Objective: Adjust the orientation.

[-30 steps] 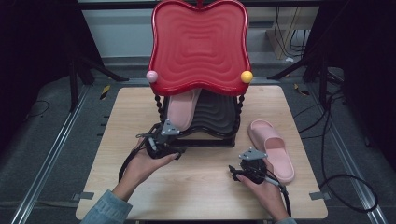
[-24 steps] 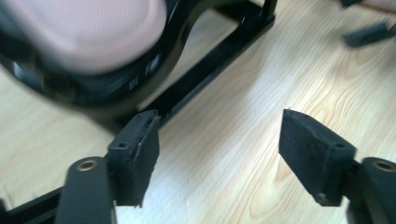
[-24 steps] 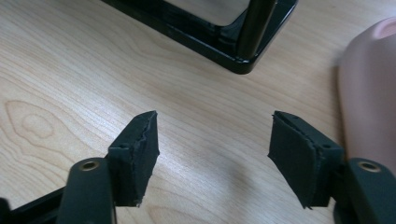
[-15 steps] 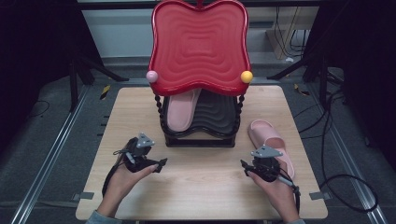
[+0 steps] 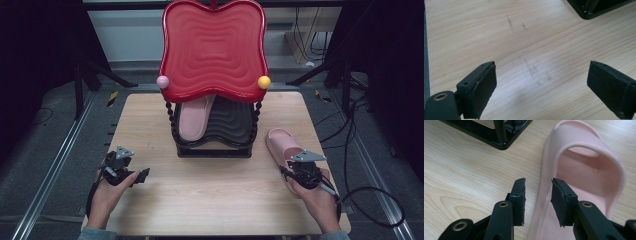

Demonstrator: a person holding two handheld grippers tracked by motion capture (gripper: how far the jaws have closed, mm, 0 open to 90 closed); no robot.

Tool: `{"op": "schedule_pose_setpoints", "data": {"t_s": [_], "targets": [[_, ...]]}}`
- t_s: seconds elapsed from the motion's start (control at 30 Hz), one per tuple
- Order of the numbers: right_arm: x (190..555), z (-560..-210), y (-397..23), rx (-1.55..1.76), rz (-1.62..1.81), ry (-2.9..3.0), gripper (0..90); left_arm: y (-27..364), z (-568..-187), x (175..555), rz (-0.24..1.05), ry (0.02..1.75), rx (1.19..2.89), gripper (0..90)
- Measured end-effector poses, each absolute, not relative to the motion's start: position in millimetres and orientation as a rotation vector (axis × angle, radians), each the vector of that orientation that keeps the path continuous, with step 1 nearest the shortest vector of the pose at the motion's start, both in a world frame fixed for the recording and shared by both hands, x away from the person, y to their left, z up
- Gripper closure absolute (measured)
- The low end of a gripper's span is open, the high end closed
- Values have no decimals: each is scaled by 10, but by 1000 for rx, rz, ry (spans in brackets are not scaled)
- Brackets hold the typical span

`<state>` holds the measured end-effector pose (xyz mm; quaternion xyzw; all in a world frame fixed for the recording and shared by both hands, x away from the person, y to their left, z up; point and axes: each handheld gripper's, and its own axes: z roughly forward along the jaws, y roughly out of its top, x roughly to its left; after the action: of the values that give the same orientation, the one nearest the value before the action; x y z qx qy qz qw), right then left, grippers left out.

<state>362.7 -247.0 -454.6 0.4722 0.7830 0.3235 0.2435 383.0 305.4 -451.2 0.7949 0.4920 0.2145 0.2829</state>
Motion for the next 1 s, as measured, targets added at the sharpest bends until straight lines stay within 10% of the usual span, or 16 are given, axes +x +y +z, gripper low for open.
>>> {"op": "schedule_pose_setpoints", "data": {"t_s": [0.5,1.0], "targets": [[3999,-4550,-2451,1341,861,2153,597,3300,-4473,3803,616,1379,2084,94],[4075,-4510,-2507,1392,879,2155,834,3323,-4463,3800,623,1377,2084,99]]}}
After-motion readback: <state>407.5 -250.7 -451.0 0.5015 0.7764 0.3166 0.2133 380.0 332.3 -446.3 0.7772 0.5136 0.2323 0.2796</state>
